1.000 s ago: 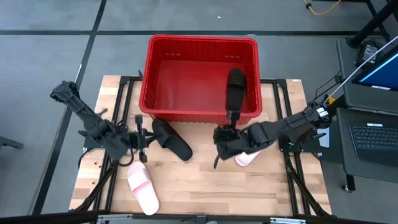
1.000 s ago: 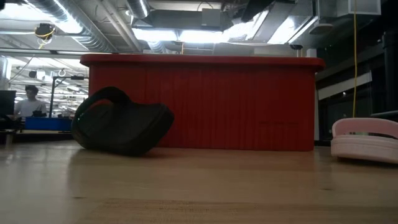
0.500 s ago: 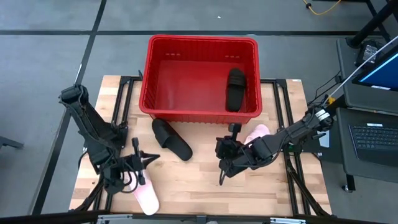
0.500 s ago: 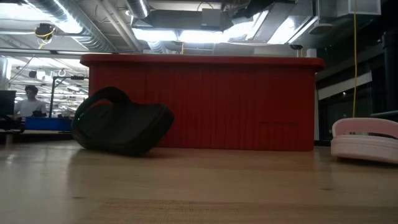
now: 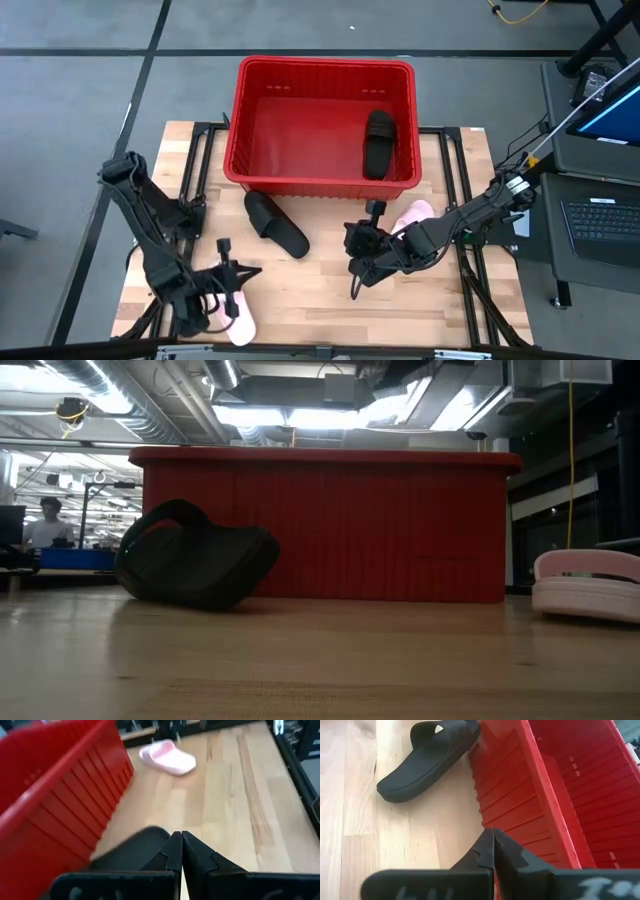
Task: Pick and place slides into bin
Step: Put the black slide into the red bin
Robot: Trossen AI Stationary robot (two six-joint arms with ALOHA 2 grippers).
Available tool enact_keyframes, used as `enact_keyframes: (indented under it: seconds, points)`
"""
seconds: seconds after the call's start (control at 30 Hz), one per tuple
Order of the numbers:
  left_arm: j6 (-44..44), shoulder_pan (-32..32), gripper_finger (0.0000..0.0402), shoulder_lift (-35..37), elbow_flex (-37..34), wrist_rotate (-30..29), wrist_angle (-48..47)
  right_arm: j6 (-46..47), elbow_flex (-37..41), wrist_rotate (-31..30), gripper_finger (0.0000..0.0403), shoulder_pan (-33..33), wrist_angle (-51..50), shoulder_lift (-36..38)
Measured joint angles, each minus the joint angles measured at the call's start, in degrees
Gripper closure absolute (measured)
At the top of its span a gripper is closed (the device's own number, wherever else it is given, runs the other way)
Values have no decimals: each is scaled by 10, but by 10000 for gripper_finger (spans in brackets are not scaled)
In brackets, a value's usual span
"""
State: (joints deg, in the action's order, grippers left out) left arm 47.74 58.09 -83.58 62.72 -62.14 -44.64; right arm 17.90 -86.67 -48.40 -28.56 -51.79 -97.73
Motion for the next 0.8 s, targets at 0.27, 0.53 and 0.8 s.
enact_keyframes:
  seconds: [0.27,0.53,0.8]
  points:
    - [223,7,400,-103,109,30,-216,-2,0,-2,398,-2,1,-1]
    - [514,6,400,-174,109,54,-402,43,0,-2,398,-3,-3,-2]
    - [600,5,400,-238,105,53,-441,86,68,-14,399,-14,34,-1]
